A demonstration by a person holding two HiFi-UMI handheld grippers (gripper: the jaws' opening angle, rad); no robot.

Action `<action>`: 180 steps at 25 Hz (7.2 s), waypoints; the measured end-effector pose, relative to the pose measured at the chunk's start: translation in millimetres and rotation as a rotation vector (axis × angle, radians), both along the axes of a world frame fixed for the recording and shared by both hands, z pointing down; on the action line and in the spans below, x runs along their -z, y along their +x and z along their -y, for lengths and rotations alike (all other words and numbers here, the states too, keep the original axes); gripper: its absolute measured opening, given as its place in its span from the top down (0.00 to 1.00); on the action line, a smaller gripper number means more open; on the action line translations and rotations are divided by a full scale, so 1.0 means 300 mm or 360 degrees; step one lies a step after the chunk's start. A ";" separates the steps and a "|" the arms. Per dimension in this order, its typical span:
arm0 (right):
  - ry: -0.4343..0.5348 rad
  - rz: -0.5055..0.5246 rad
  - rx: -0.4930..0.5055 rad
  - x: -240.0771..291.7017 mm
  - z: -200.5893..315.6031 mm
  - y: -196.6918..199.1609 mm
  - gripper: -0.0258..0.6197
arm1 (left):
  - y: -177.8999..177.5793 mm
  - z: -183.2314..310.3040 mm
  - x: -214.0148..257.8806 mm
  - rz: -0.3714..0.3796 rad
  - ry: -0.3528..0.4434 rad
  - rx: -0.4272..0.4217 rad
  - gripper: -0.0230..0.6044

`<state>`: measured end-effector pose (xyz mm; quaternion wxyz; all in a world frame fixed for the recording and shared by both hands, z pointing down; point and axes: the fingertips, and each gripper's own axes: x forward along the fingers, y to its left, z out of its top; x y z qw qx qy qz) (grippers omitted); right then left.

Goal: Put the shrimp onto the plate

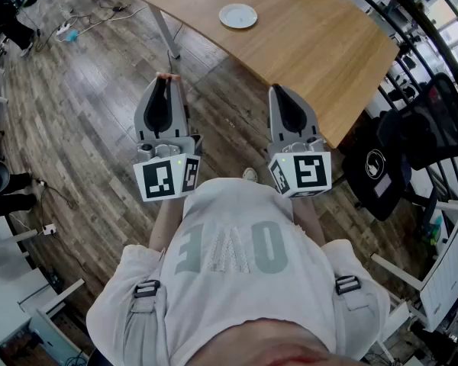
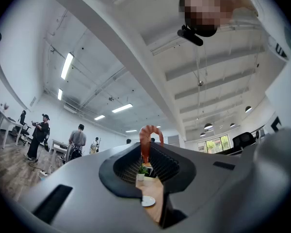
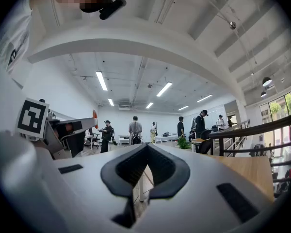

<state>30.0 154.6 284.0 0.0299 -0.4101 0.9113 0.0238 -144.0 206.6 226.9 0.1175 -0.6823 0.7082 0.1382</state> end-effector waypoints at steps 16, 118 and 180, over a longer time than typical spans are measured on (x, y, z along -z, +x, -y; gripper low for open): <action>-0.0045 0.0038 -0.0049 -0.024 0.068 0.108 0.93 | 0.082 0.032 -0.007 0.0032 -0.0002 0.0027 0.87; -0.0275 -0.0113 -0.0242 -0.193 1.415 -0.175 0.93 | -0.032 1.671 -0.446 0.0106 -0.0801 -0.0597 0.87; -0.0463 -0.0122 -0.0167 -0.311 1.404 -0.187 0.93 | 0.101 1.765 -1.167 0.0328 -0.2096 -0.0799 0.82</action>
